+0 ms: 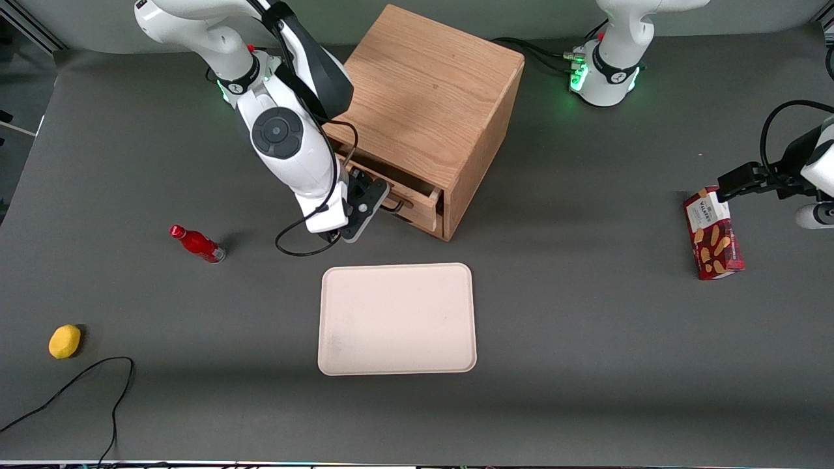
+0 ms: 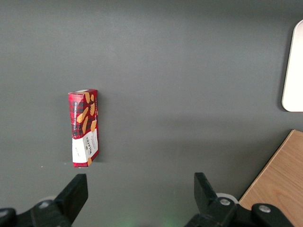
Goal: Open upper drawer
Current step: 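Pull the upper drawer outward by its handle with the right gripper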
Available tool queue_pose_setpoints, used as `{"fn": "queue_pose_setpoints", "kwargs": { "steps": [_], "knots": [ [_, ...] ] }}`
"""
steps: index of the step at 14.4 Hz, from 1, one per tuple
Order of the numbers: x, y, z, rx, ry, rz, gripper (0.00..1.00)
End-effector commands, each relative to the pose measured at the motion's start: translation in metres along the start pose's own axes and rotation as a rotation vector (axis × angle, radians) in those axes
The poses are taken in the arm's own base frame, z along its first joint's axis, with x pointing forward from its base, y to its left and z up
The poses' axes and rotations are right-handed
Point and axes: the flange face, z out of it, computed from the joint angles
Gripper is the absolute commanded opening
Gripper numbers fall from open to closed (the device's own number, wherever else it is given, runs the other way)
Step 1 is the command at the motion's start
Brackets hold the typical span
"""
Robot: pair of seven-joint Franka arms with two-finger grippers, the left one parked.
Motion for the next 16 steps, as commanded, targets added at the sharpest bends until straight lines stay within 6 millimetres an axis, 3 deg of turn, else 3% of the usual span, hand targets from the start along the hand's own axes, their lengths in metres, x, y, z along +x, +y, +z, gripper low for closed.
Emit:
{"fn": "queue_pose_setpoints", "kwargs": {
  "steps": [1, 5, 10, 16],
  "knots": [
    [0.009, 0.017, 0.002, 0.008, 0.021, -0.022, 1.0],
    [0.014, 0.029, -0.006, 0.0, 0.036, -0.004, 1.0],
    [0.017, 0.03, -0.016, 0.007, 0.028, -0.006, 1.0],
    [0.01, 0.052, -0.026, 0.0, 0.01, -0.005, 1.0]
  ]
}}
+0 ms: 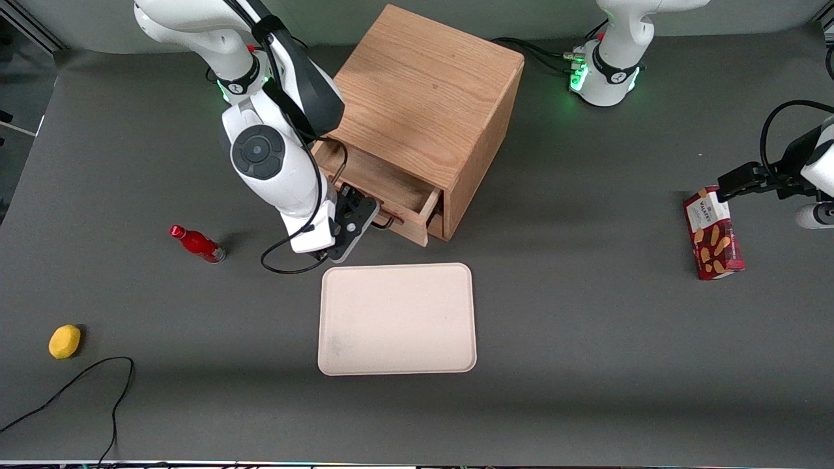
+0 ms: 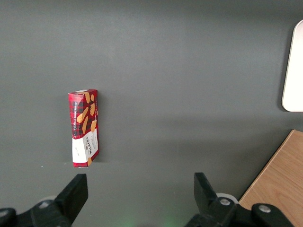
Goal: Open upper drawer
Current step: 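Pull the upper drawer outward by its handle with the right gripper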
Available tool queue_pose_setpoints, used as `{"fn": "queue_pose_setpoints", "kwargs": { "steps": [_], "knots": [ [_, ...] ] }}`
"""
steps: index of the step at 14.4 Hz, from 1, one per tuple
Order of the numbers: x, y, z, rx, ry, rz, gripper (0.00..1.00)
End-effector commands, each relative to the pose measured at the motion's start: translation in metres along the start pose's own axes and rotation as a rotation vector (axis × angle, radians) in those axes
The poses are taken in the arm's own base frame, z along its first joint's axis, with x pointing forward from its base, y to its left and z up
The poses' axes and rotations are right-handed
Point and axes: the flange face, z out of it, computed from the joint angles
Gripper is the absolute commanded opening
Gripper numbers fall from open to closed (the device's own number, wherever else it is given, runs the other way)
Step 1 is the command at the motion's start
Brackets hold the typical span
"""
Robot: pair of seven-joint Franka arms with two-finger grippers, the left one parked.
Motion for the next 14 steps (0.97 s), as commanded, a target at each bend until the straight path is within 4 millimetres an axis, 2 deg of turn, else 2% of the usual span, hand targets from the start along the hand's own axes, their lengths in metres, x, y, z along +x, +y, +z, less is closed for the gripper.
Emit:
{"fn": "queue_pose_setpoints", "kwargs": {
  "steps": [1, 3, 6, 14],
  "knots": [
    [0.003, 0.014, -0.003, 0.01, -0.001, -0.036, 1.0],
    [0.0, 0.027, 0.001, 0.007, -0.007, -0.037, 1.0],
    [-0.001, 0.032, 0.009, 0.009, -0.016, -0.042, 1.0],
    [0.004, 0.045, 0.004, 0.012, -0.038, -0.02, 1.0]
  ]
}}
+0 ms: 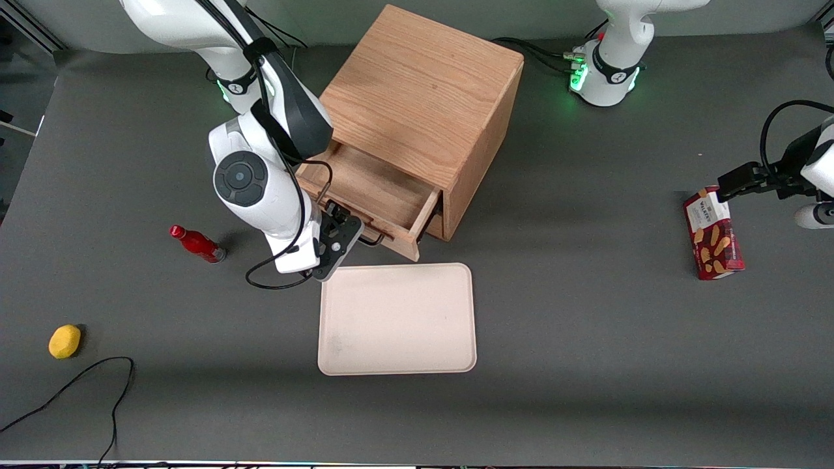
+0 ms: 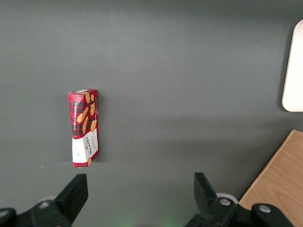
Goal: Open upper drawer
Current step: 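Pull the upper drawer outward by its handle with the right gripper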
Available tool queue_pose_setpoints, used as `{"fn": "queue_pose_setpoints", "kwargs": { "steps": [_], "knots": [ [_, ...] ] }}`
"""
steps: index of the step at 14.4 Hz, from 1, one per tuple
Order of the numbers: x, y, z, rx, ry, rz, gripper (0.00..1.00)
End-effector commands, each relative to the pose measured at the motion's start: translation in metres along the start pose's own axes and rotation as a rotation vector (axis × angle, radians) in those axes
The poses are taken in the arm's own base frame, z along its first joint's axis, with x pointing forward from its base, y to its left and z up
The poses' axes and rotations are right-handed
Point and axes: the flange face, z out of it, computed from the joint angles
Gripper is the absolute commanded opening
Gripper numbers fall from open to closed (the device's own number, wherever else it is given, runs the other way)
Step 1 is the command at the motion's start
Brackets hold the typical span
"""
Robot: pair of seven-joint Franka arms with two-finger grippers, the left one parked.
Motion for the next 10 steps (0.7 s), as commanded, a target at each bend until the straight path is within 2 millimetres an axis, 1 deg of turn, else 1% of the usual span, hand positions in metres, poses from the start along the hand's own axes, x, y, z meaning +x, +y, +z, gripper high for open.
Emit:
{"fn": "queue_pose_setpoints", "kwargs": {
  "steps": [1, 2, 4, 6, 8, 10],
  "knots": [
    [0.008, 0.013, -0.008, 0.014, -0.015, -0.007, 1.0],
    [0.008, 0.014, -0.011, 0.013, -0.014, -0.006, 1.0],
    [0.007, 0.016, -0.01, 0.01, -0.015, -0.007, 1.0],
    [0.004, 0.024, -0.005, 0.002, -0.027, -0.003, 1.0],
    [0.002, 0.031, -0.007, -0.001, -0.023, 0.005, 1.0],
    [0.004, 0.035, -0.007, -0.004, -0.019, 0.007, 1.0]
  ]
}}
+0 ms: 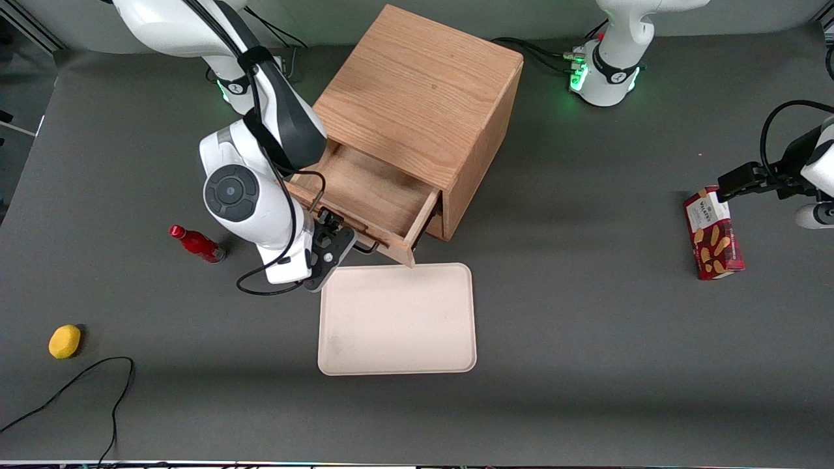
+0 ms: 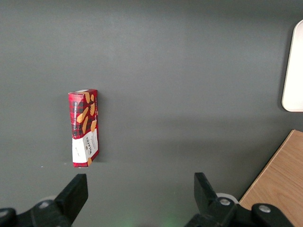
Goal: Open upper drawer
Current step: 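Pull the upper drawer outward by its handle with the right gripper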
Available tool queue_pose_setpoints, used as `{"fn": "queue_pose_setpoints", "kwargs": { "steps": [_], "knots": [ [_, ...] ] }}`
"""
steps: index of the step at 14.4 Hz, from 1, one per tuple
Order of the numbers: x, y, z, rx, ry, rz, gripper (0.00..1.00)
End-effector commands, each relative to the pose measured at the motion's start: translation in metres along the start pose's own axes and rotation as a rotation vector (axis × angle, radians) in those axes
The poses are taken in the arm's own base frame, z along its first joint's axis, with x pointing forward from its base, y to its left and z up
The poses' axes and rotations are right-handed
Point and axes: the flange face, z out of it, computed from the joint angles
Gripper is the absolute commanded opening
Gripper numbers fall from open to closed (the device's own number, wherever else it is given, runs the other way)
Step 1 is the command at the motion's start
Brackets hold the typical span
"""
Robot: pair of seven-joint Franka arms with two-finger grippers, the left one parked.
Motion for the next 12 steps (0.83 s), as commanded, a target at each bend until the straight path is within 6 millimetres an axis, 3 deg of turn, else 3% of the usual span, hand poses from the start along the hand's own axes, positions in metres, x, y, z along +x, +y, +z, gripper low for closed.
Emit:
{"fn": "queue_pose_setpoints", "kwargs": {
  "steps": [1, 12],
  "knots": [
    [0.004, 0.012, -0.004, -0.009, -0.001, -0.02, 1.0],
    [-0.001, 0.041, 0.0, -0.028, -0.002, -0.003, 1.0]
  ]
}}
